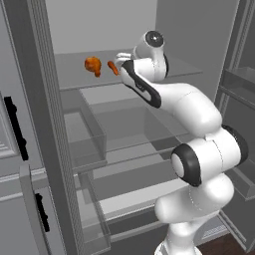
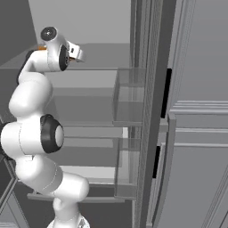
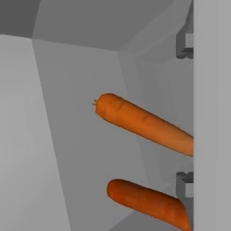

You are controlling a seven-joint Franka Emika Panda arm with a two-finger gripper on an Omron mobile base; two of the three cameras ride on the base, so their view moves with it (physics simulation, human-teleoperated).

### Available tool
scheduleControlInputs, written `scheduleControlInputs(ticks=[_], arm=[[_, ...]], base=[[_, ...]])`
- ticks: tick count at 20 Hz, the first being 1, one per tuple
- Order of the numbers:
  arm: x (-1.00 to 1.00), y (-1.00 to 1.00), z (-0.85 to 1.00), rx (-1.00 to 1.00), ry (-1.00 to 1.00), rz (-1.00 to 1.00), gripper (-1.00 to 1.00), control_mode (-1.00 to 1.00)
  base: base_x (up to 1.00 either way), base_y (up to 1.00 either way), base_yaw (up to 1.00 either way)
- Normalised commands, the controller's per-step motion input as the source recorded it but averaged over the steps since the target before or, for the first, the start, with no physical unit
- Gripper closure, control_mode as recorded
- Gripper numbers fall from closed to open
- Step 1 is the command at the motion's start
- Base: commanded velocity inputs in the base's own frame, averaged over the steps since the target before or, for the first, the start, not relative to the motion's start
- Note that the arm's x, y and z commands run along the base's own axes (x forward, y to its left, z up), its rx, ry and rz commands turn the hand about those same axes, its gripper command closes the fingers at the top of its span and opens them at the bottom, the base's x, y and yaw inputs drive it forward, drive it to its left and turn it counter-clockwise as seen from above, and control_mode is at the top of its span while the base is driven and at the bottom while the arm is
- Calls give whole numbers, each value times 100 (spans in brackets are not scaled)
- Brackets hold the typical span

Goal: Place one carrot and one chicken drumstick in each tupperware on the nearby counter, to pack two identical lunches.

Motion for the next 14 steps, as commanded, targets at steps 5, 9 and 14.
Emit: scheduleControlInputs(ticks=[5, 9, 14], arm=[[41, 4, 0, -1, 0, 0, -100, -100], [40, -1, 0, 0, 2, 0, -100, -100], [57, 0, 0, 0, 1, 0, -100, -100]], base=[[0, 0, 0], [0, 0, 0], [0, 0, 0]])
